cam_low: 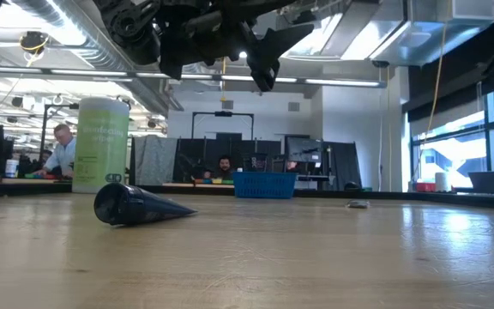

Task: Pick & Place Travel size toiletries
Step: Put the black hair comb into the red basket

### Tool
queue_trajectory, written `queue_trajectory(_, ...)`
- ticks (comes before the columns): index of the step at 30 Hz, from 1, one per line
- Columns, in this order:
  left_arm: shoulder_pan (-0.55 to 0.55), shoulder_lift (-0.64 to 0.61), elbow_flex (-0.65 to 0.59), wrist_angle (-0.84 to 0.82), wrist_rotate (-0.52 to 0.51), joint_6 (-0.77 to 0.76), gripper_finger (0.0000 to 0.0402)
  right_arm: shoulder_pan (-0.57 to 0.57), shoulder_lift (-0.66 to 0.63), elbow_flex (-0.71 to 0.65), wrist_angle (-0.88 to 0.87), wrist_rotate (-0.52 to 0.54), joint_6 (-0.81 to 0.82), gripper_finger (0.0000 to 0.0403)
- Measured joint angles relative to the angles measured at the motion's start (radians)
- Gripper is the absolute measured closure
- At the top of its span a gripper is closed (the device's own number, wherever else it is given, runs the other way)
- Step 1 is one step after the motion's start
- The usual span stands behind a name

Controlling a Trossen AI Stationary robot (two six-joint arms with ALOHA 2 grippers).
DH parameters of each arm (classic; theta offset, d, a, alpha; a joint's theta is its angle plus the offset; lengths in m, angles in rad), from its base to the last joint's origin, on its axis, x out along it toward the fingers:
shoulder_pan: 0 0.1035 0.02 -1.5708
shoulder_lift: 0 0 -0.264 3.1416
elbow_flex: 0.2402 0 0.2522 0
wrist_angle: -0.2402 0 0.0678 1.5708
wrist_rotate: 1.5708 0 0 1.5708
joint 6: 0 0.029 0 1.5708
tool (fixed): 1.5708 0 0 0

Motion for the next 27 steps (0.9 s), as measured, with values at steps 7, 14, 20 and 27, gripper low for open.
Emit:
queue_trajectory(7, -0.006, 0.0, 0.0, 0.003, -0.003, 0.004, 0.0208, -0.134, 0.0, -0.037, 0.224, -0.014, -0.285, 0.0377)
queue_trajectory(14, 0.023, -0.059, -0.001, -0.183, -0.035, 0.073, 0.0214, -0.279, 0.0, -0.06, 0.431, -0.112, -0.562, 0.0397)
queue_trajectory(20, 0.014, -0.177, -0.001, -0.502, -0.239, 0.22, 0.0241, -0.395, 0.0, -0.077, 0.523, -0.185, -0.694, 0.0364)
queue_trajectory(27, -0.03, -0.309, 0.0, -0.821, -0.554, 0.254, 0.0262, -0.527, 0.0, -0.077, 0.581, -0.277, -0.822, 0.0313)
